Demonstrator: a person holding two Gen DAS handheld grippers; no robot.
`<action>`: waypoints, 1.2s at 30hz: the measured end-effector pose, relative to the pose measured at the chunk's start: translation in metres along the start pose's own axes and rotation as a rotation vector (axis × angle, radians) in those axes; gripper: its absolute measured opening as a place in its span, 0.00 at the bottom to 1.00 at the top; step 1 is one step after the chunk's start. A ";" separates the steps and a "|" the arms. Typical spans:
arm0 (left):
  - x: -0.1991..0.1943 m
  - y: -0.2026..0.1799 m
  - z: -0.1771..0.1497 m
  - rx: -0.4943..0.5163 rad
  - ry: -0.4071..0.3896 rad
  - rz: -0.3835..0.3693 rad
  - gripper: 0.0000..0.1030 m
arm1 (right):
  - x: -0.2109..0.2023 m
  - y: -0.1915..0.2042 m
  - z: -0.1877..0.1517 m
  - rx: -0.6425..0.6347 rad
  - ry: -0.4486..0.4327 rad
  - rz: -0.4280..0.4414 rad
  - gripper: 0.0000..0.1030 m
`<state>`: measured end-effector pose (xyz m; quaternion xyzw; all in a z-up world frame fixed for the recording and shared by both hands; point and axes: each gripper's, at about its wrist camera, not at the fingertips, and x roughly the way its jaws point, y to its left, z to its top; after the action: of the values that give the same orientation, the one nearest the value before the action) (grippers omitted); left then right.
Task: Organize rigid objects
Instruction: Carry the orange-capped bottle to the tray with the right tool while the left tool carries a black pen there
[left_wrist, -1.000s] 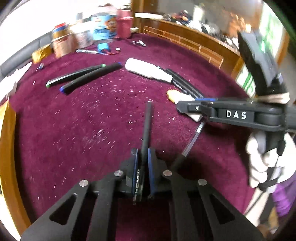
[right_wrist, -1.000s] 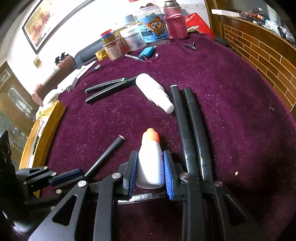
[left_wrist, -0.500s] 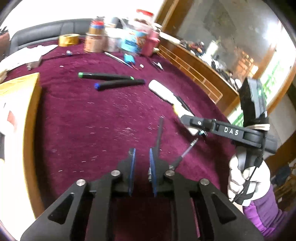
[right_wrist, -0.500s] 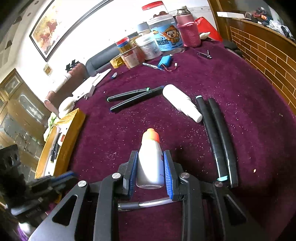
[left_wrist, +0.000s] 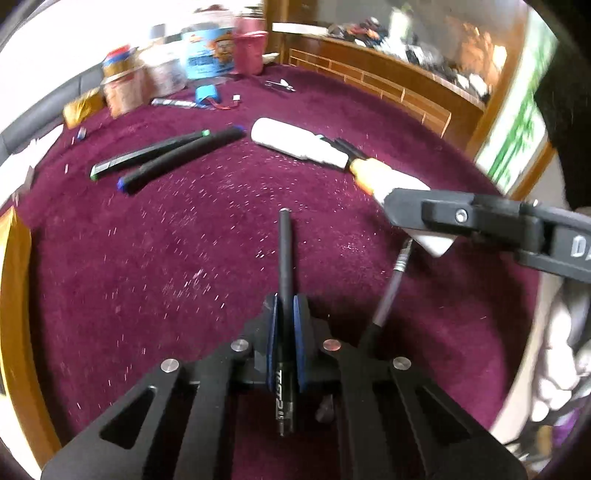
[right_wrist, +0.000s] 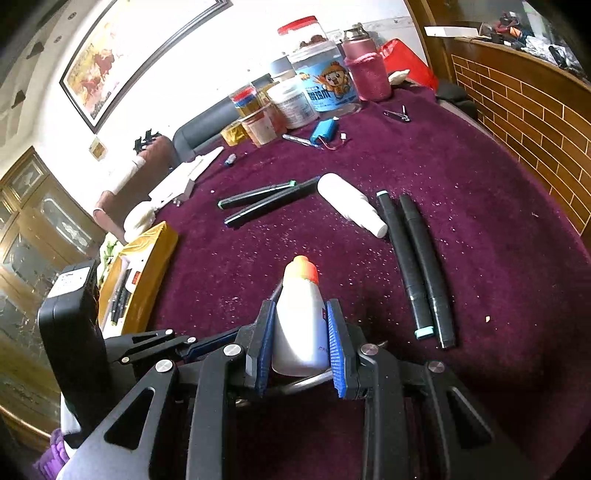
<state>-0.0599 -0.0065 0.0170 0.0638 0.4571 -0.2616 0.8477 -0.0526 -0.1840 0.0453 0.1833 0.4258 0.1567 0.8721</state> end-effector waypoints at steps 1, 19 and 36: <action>-0.006 0.008 -0.002 -0.040 -0.014 -0.034 0.06 | 0.000 0.002 0.000 -0.001 -0.002 0.006 0.23; -0.167 0.147 -0.074 -0.496 -0.421 -0.242 0.06 | 0.025 0.110 0.006 -0.122 0.045 0.222 0.24; -0.173 0.260 -0.143 -0.743 -0.333 -0.134 0.06 | 0.135 0.266 -0.045 -0.339 0.279 0.282 0.24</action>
<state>-0.1126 0.3326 0.0404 -0.3195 0.3801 -0.1402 0.8566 -0.0406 0.1168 0.0478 0.0688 0.4797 0.3698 0.7927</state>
